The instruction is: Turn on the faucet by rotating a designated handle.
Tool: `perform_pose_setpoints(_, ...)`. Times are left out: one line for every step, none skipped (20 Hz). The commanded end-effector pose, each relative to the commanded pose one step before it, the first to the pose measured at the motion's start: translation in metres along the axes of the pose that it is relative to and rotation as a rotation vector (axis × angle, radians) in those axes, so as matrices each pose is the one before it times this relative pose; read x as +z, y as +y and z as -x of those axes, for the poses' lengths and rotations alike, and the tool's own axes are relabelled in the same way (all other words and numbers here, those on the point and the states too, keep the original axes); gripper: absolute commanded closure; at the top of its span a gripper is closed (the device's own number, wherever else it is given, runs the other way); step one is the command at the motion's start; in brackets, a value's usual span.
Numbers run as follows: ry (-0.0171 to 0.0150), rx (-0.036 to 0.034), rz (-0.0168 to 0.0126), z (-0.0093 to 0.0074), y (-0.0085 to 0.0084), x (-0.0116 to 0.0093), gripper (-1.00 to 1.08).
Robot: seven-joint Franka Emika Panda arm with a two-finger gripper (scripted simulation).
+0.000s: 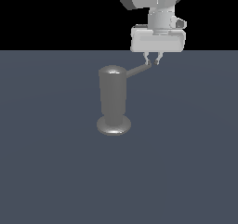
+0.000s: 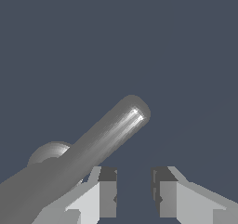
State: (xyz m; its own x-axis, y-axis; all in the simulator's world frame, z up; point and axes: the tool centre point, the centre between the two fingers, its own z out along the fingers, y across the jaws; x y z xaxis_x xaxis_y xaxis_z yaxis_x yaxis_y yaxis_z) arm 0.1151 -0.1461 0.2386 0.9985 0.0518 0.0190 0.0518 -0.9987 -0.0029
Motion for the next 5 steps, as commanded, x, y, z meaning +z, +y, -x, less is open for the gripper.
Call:
perform_pose_setpoints(-0.01717,0.01591,0.00301,-0.00258,0.00901,0.01644,1.08)
perform_pose_setpoints(-0.00041,0.00056,0.00000,-0.00224,-0.00007,0.00023,1.08)
perform_pose_setpoints(-0.00041,0.00056,0.00001,-0.00222,-0.00006,0.00023,1.08)
perform_pose_setpoints(-0.00058,0.00079,0.00001,-0.00219,0.00010,0.00034,1.08)
perform_pose_setpoints(0.00000,0.00000,0.00000,0.00000,0.00000,0.00000,1.08)
